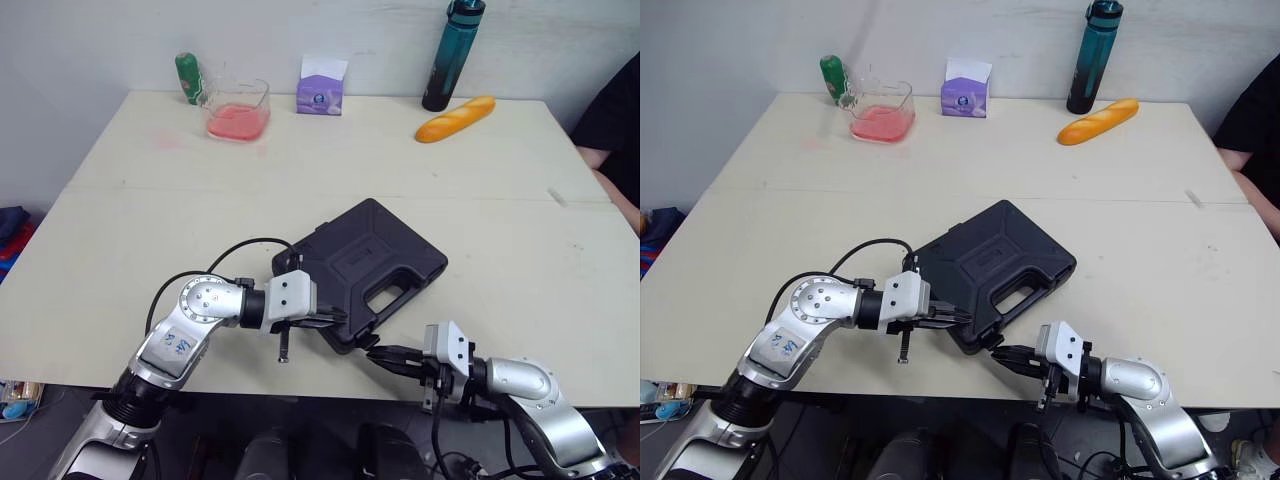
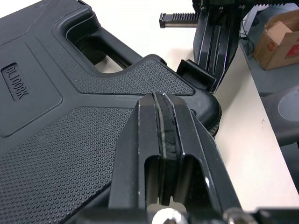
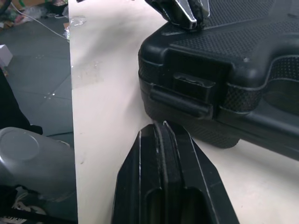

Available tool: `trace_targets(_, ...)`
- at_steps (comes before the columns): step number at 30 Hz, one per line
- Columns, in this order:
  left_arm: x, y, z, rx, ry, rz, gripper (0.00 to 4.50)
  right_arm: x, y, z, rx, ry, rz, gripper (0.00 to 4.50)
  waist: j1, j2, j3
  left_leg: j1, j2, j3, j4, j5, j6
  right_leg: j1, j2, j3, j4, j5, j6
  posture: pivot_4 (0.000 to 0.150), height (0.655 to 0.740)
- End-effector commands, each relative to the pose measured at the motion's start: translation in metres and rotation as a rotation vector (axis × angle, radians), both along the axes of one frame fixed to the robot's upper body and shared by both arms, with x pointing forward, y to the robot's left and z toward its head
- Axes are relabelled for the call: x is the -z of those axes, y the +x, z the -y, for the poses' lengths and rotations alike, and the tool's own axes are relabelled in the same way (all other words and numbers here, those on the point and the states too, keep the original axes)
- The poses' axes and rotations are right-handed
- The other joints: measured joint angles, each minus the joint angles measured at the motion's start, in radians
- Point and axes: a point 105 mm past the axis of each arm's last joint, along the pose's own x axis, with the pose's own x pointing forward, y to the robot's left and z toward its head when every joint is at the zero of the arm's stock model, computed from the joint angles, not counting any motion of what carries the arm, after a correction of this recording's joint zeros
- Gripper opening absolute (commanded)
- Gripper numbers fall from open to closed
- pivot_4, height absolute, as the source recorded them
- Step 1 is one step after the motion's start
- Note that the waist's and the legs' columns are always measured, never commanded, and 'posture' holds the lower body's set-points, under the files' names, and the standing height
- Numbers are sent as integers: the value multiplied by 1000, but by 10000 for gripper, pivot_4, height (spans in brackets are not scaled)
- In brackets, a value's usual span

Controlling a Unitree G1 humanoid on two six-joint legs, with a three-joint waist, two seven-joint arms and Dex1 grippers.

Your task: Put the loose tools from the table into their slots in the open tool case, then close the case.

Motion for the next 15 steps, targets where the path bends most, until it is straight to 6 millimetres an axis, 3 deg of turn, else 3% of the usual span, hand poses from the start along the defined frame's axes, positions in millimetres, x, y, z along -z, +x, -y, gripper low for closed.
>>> trace_targets(1,47,2,-21,-106,162,-145,0,-8,-3,-3,-26,22,32,350,0,0,0,0,0,0,0,0,0,0,0,0,0,0,0,1500,7400)
trace_targets(15,51,1,-18,-105,175,-157,0,-19,3,-1,-28,32,79,350,0,0,-1,1,0,0,0,0,0,0,0,3,0,0,0,1500,7400)
